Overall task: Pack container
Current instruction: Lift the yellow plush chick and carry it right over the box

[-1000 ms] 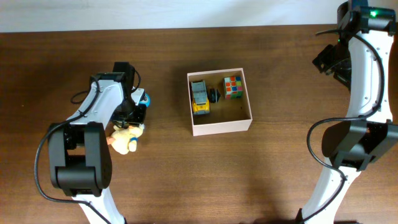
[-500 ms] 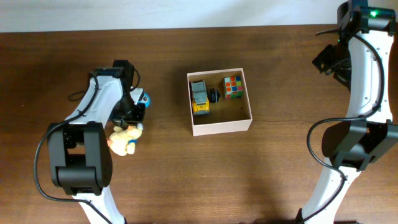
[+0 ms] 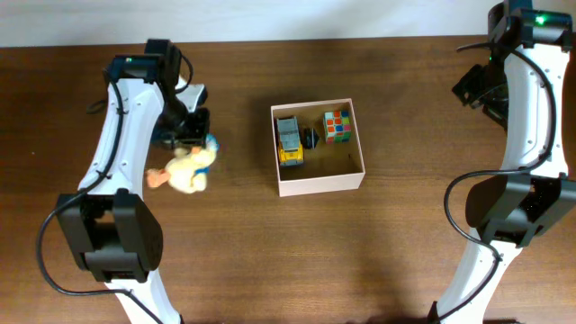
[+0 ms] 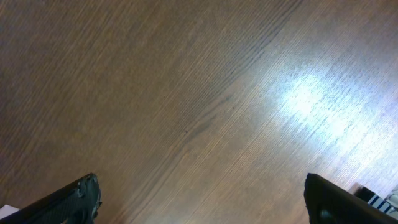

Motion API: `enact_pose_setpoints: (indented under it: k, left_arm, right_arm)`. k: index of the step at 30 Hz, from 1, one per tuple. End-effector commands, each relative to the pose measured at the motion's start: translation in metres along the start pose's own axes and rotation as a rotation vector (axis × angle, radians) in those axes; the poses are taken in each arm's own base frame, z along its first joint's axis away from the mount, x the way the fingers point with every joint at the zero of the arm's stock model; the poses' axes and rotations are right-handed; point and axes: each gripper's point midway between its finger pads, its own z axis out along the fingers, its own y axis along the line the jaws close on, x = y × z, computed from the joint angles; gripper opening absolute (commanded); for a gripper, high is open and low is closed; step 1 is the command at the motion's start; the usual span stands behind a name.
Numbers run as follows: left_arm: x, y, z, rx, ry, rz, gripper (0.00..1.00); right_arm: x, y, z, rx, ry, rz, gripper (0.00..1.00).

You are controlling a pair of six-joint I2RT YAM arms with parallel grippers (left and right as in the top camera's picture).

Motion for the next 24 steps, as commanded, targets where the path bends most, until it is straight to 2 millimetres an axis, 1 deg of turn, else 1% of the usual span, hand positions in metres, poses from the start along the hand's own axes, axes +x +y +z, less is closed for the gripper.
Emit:
enact_pose_setpoints:
  k: [1,6,12,16,19,21,24]
  left_arm:
    - [-0.015,-0.055,-0.015,0.231,-0.062,0.045,0.16]
    - [-0.023,-0.108,-0.023,0.405,-0.109,0.136,0.16]
    - [-0.023,-0.167,-0.027,0.533,-0.141,0.265,0.16]
    - [-0.019,-0.197,-0.023,0.541,-0.161,0.377,0.16]
    - [-0.015,-0.214,-0.018,0.513,-0.172,0.451,0.16]
    - [-0.014,-0.221,-0.012,0.464,-0.181,0.482,0.16]
    - [-0.016,-0.227,0.0,0.337,-0.207,0.534,0.16]
  right_arm:
    - [-0.004,-0.001,-0.003,-0.006,-0.011,0.016,0.99]
    - [-0.004,-0.001,-0.003,-0.006,-0.011,0.016,0.99]
    - [-0.004,-0.001,-0.003,-0.006,-0.011,0.016,0.99]
    - [-0.004,-0.001,-0.003,-0.006,-0.011,0.016,0.99]
    - [-0.004,-0.001,-0.003,-0.006,-0.011,0.016,0.99]
    - [-0.004,-0.001,-0.003,-0.006,-0.011,0.016,0.99]
    - [-0.004,-0.001,-0.003,-0.006,-0.011,0.016,0.99]
